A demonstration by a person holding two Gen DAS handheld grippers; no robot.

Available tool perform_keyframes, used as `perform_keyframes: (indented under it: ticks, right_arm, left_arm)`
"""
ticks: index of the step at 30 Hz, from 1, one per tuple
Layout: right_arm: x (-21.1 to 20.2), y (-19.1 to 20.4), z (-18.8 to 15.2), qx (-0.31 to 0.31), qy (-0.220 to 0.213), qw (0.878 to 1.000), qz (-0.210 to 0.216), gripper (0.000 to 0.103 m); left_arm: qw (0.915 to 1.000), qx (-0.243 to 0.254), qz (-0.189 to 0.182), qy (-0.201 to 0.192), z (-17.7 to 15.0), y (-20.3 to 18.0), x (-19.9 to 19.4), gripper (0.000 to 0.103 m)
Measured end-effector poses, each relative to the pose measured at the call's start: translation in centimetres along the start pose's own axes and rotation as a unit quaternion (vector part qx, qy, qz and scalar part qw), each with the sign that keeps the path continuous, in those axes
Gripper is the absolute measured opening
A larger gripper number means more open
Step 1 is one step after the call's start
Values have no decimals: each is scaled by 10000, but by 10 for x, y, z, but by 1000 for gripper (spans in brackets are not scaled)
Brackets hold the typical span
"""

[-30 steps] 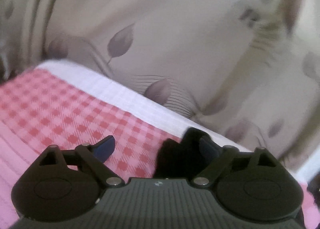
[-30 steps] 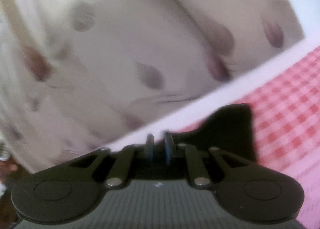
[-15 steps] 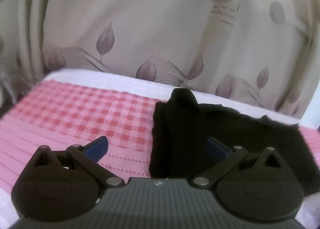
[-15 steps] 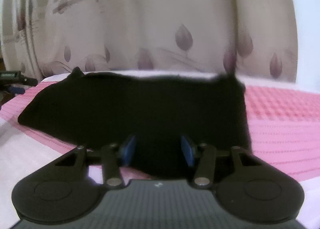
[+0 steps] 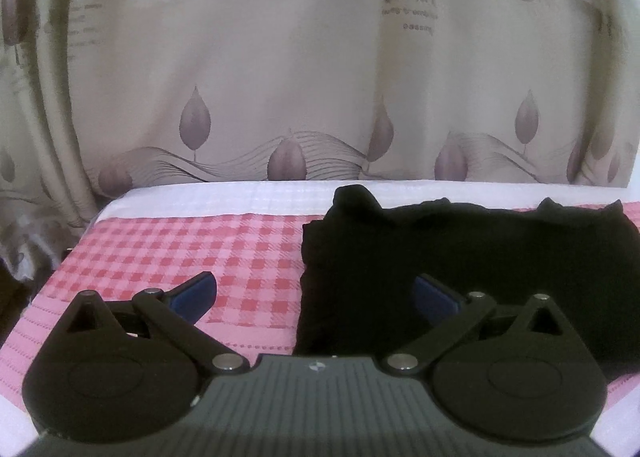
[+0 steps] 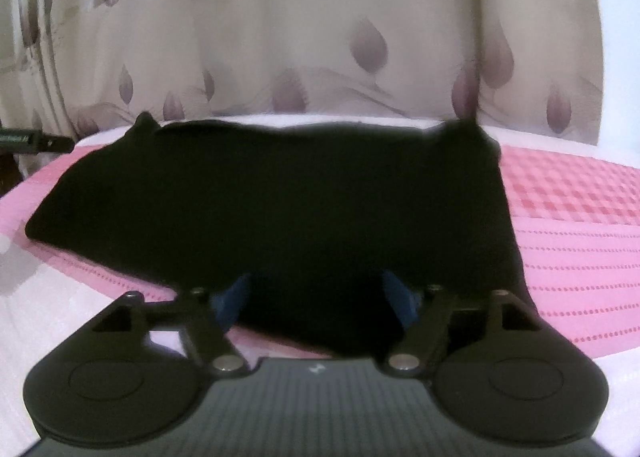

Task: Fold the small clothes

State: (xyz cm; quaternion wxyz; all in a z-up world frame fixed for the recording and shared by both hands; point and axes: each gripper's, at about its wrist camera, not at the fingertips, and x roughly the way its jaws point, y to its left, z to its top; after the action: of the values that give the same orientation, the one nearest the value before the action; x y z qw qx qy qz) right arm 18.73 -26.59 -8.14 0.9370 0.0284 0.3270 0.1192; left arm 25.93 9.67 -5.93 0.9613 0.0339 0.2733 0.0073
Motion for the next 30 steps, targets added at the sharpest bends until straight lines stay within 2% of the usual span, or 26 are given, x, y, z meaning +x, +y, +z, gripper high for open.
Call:
perform_keyframes:
  ticks: [10, 13, 15, 17, 21, 23, 25, 27, 30]
  right_arm:
    - [1, -4, 1, 28, 15, 10000, 88, 78]
    - [2, -4, 1, 19, 31, 9999, 110, 80]
    - [3, -3, 1, 7, 63, 9999, 118, 81]
    - [4, -2, 0, -46, 84, 9999, 113, 83]
    - [4, -5, 0, 3, 75, 9998, 184, 84]
    - [4, -5, 0, -10, 76, 9998, 180, 84]
    - [4, -4, -1, -44, 80, 9998, 157, 84]
    - [4, -3, -1, -49, 77, 9998, 153, 84]
    - [4, -4, -1, -32, 70, 9998, 172, 84]
  left_arm:
    - [9998, 129, 148, 102, -2, -7, 17, 103]
    - [9997, 90, 185, 150, -3, -4, 25, 103]
    - [9997, -62, 85, 216, -4, 2, 33, 103]
    - [9986, -391, -193, 300, -6, 14, 41, 103]
    - [9898, -910, -944, 558, -6, 36, 59, 102]
    - [9855, -968, -1203, 705, -6, 40, 68, 100]
    - [9806, -966, -1485, 845, -7, 42, 79, 92]
    - [9696, -1060, -1983, 965, -10, 46, 90, 87]
    - [9659, -983, -2176, 1002, -5, 48, 101, 86]
